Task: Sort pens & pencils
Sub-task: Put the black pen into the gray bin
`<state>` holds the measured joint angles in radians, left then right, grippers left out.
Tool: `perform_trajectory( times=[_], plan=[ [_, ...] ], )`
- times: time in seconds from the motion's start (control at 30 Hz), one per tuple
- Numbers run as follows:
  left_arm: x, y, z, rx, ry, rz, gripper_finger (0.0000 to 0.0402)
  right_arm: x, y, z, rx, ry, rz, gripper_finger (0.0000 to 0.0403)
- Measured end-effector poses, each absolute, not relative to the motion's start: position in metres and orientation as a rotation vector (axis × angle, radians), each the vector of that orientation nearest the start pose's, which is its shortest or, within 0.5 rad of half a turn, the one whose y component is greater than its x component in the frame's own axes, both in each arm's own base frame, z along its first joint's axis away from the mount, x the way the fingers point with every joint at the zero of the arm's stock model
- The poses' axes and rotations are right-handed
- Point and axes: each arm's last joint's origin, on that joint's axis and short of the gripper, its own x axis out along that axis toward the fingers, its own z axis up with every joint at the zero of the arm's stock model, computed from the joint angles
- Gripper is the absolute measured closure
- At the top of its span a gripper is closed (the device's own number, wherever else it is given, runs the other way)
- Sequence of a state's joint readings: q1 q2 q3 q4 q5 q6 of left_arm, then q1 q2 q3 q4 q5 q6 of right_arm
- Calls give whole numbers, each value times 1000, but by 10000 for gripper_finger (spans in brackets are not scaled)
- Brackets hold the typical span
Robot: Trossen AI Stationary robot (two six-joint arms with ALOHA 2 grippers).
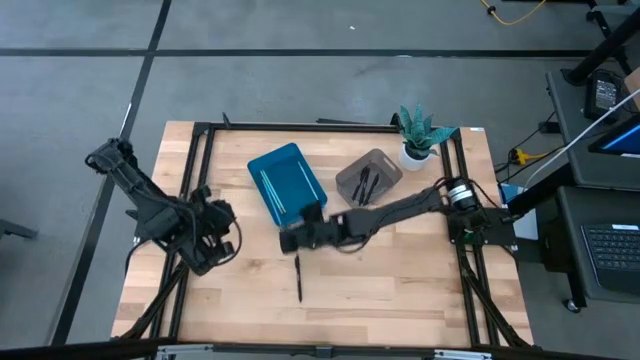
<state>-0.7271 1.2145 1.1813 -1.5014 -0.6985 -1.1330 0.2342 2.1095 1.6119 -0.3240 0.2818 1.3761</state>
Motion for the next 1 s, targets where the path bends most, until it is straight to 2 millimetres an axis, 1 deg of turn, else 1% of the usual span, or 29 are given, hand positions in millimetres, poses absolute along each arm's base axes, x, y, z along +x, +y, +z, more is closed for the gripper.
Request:
perform_trajectory(
  times=[0.1, 0.2, 0.27, 0.33, 0.43, 0.53, 0.6, 0.63, 0.73, 0.8, 0.9, 1.0],
  plan=[
    [138, -114, 300, -33, 965, 546, 352, 452, 81, 232, 1001, 467, -548, 351],
    [135, -129, 290, -95, 950, 466, 352, 445, 65, 275, 900, 313, -512, 351],
    [134, -141, 284, -148, 925, 384, 352, 437, 57, 308, 841, 199, -478, 351],
    [135, -153, 278, -161, 893, 292, 352, 427, 49, 337, 784, 105, -444, 351],
    [139, -162, 266, -160, 847, 202, 352, 411, 41, 368, 711, 31, -409, 351],
    [152, -163, 257, -174, 830, 154, 352, 398, 37, 387, 670, 13, -369, 351],
    [162, -160, 248, -248, 835, 159, 352, 393, 37, 395, 654, 1, -343, 351],
    [169, -158, 244, -321, 831, 182, 352, 390, 37, 397, 642, 2, -342, 351],
    [191, -154, 229, -595, 783, 252, 352, 387, 38, 401, 630, 6, -315, 351],
    [207, -154, 220, -720, 752, 256, 352, 387, 40, 402, 617, 16, -282, 351],
    [227, -154, 206, -835, 756, 289, 353, 387, 43, 401, 615, 43, -230, 350],
    [239, -155, 186, -923, 814, 372, 356, 387, 45, 400, 603, 73, -182, 350]
  ],
)
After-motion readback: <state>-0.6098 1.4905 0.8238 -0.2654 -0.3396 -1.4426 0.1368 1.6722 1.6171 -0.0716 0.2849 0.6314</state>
